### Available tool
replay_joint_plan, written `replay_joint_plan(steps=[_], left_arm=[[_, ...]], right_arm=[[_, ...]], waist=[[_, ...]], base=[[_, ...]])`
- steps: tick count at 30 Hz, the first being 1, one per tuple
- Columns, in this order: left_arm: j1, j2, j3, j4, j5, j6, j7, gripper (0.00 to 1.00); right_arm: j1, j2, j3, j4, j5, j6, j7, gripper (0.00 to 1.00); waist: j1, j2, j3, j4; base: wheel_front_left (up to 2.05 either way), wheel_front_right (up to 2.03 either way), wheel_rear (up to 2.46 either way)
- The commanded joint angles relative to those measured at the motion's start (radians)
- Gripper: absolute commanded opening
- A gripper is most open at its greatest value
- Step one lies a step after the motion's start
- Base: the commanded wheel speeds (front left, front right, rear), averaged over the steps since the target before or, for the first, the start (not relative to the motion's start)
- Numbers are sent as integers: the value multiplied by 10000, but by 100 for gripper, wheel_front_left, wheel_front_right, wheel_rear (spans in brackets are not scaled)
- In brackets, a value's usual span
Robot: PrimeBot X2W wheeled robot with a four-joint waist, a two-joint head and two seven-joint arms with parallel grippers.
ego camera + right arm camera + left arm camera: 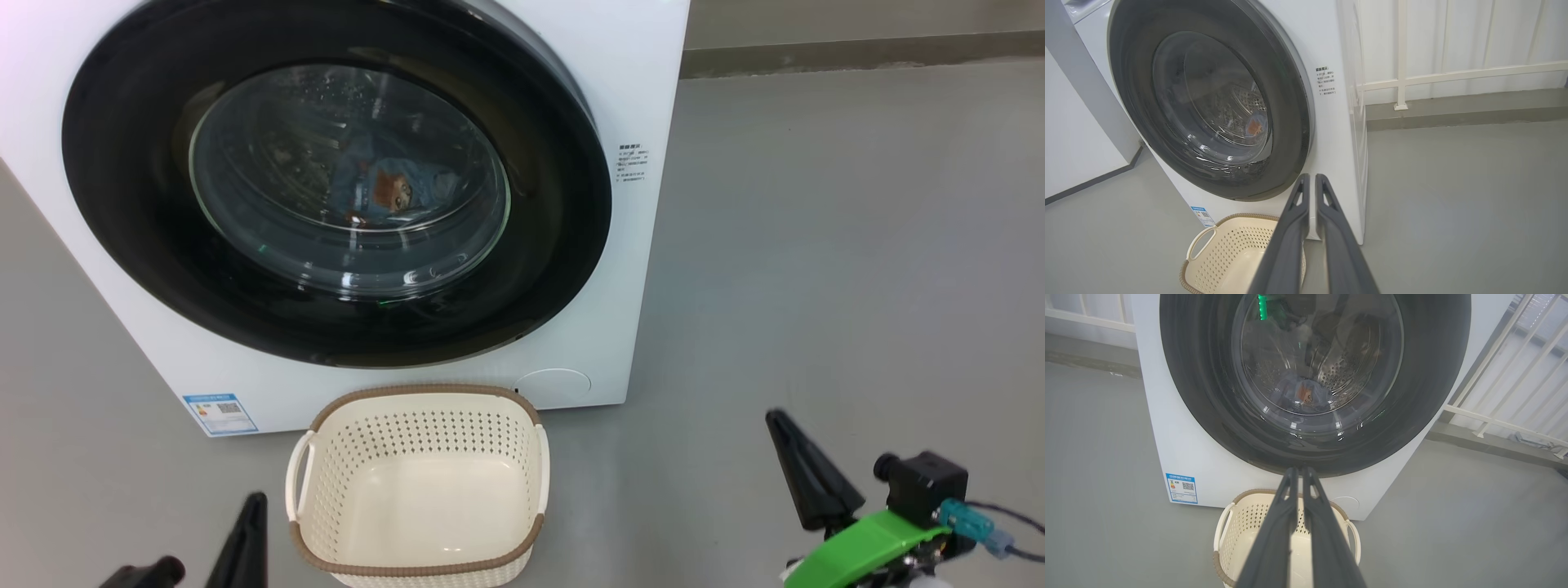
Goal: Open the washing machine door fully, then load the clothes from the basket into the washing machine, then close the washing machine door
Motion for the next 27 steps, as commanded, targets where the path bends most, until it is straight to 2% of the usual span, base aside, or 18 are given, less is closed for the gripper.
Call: replay_joint_plan(steps=[1, 6, 11, 27], left_arm=[[-72, 50, 46, -73, -137, 0, 41, 0], [-116, 13, 134, -69, -590, -2, 187, 0], [-173, -24, 221, -42, -1035, -3, 330, 0], [-363, -146, 511, 23, -2466, -6, 795, 0]], right_arm=[[-66, -6, -43, -110, 147, 0, 37, 0], [-49, 50, -152, -133, 634, -1, 178, 0], [-46, 106, -259, -133, 1112, -2, 317, 0], [-40, 297, -616, -153, 2642, -5, 771, 0]], waist=[[0, -1, 3, 3], [22, -1, -8, 13], [2, -1, 20, 22], [0, -1, 58, 53]], base=[[0, 0, 0], [0, 0, 0], [0, 0, 0], [0, 0, 0]])
